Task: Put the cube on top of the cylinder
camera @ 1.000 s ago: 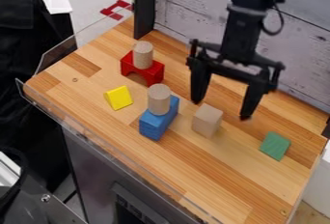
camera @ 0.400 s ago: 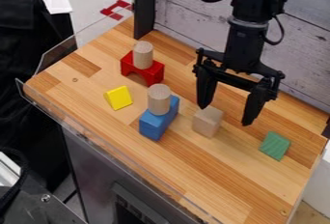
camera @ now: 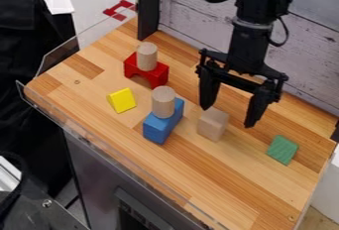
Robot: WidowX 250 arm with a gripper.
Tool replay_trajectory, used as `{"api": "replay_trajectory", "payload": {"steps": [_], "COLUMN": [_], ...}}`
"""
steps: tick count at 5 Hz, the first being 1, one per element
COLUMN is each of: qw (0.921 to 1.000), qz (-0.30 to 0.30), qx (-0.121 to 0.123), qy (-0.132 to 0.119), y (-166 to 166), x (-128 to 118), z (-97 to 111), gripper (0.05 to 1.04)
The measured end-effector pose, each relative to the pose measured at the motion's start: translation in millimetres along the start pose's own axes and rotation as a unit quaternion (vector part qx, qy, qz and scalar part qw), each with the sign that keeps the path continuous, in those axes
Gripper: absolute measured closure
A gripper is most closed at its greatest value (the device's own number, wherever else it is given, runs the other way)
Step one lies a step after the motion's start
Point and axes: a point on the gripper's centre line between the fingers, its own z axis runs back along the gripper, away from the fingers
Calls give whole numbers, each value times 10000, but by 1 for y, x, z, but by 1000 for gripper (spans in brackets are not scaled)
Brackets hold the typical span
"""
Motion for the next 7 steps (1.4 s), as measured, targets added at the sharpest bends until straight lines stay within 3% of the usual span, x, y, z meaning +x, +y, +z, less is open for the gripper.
{"api": "replay_trajectory", "payload": {"steps": [2,4,5,6,7], "qw": [9997,9985,9983,9980,9979], "qz": [114,154,208,282,332], "qx": [-62,-91,-160,-221,-227], "qy": [183,521,515,528,514], "y": [9,12,11,12,12], "x": [2,3,4,6,7], "z": [-15,-35,-38,-42,-42], "gripper": [83,83,124,394,505]}}
